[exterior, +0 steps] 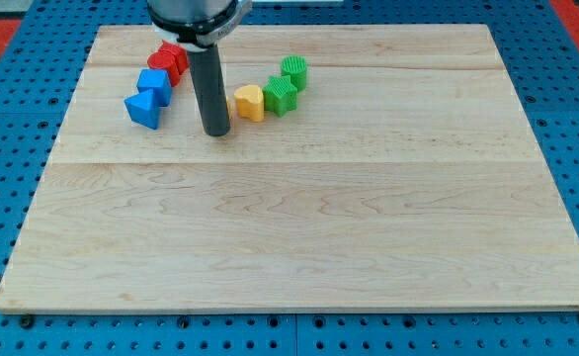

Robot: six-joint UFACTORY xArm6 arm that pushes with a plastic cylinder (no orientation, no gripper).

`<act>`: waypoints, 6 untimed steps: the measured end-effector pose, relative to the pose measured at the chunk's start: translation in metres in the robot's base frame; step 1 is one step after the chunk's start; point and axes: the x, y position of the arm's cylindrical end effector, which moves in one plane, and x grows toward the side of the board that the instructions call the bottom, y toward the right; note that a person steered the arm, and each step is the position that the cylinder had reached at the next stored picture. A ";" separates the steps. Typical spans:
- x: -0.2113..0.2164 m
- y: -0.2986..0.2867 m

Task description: Move the line of blocks a bit up

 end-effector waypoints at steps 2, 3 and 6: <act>0.023 -0.031; 0.020 -0.100; -0.021 -0.103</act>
